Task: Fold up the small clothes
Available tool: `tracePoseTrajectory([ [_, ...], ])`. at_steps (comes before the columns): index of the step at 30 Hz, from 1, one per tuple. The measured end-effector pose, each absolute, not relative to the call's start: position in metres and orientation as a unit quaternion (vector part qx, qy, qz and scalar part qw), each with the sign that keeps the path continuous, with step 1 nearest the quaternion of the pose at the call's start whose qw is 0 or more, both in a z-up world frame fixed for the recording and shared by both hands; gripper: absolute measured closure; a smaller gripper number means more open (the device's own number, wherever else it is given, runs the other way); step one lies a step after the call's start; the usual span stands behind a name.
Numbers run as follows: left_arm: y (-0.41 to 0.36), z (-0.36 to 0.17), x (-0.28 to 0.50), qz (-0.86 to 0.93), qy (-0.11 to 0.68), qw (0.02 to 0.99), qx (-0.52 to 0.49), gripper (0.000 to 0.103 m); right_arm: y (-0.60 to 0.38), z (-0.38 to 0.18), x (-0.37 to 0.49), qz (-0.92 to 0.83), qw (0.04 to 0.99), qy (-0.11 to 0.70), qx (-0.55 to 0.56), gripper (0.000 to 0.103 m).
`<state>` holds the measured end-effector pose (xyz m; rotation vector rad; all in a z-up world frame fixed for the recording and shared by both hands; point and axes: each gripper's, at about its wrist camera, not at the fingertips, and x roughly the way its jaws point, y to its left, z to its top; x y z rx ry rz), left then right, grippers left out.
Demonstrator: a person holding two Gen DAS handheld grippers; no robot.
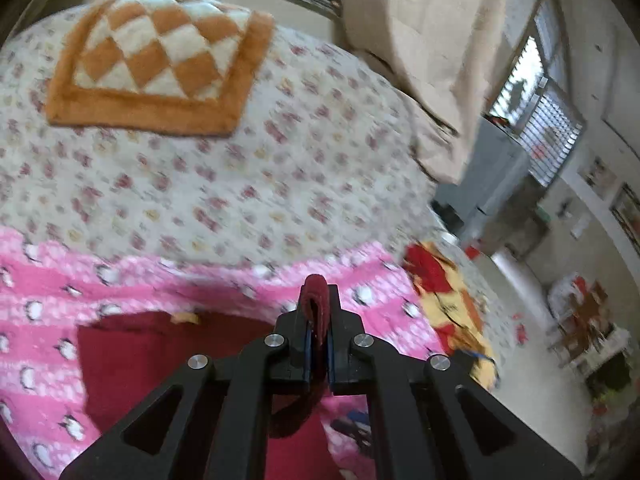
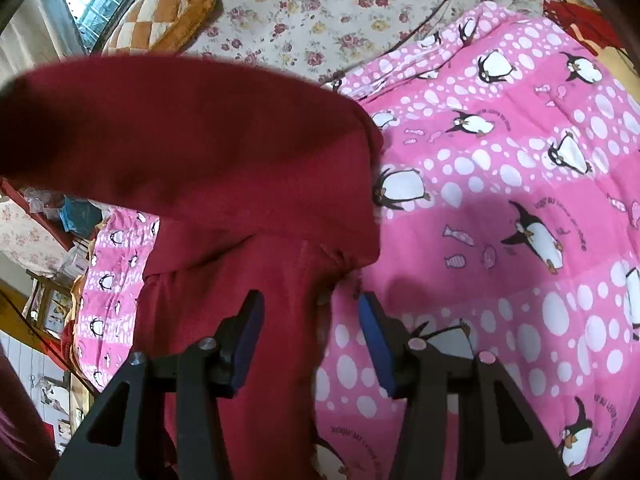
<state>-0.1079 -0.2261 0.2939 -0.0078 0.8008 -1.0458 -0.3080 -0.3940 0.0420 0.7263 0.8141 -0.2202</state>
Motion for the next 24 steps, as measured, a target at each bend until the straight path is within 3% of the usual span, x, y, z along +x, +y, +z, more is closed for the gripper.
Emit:
tracePoseTrajectory([
  [4,-0.207,0.265,-0.064,-0.419,0.39,0.82,-0.003,0.103,-0.398,0.042,-0.3,-0.105,0.85,0.388,0.341,0.05],
  [11,-0.137,0.126,0.017,-0.286,0.487,0.825,-0.034,0.103,-0.414,0.041,-0.28,-0.123,0.846,0.388,0.345,0.044],
  [15,-0.107,0.073,0.03,-0.257,0.523,0.81,-0.067,0.103,-0.434,0.039,-0.255,-0.143,0.84,0.39,0.349,0.042],
  [24,-0.099,0.053,0.024,-0.261,0.519,0.811,-0.075,0.103,-0.468,0.004,-0.167,-0.127,0.808,0.415,0.397,0.041],
])
